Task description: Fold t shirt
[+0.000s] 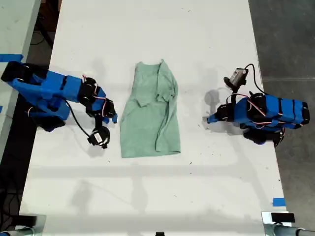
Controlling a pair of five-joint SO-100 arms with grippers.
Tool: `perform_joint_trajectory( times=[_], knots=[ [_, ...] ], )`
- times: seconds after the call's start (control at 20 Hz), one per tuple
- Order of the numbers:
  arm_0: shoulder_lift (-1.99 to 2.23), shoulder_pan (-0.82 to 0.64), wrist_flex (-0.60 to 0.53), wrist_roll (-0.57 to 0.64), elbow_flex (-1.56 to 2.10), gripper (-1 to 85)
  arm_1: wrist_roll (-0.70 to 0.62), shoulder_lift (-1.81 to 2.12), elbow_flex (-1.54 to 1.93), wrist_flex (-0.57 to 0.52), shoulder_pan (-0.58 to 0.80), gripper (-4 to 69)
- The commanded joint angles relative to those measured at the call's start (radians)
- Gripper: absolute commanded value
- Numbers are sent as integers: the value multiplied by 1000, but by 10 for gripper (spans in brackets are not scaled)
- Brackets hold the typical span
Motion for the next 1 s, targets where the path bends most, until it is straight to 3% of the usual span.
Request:
perform_joint_trajectory(
  times=[0.0, 0.4, 0.6, 0.65, 0.75, 0.95],
  knots=[
    [-288, 74, 18, -72, -258, 175, -14, 14, 41, -3, 2, -8],
    [-437, 104, 15, -123, -388, 154, -15, 14, 41, -3, -2, -8],
    [-580, 69, -28, -83, -423, 74, -15, 14, 41, -3, -3, -8],
    [-604, 66, -31, -84, -434, 1, -15, 14, 41, -3, -6, -8],
    [-612, 72, -41, -106, -440, 0, -14, 14, 41, -3, -8, -8],
    [-517, 87, 61, -173, -440, 0, -14, 14, 41, -3, -8, -8]
  ],
)
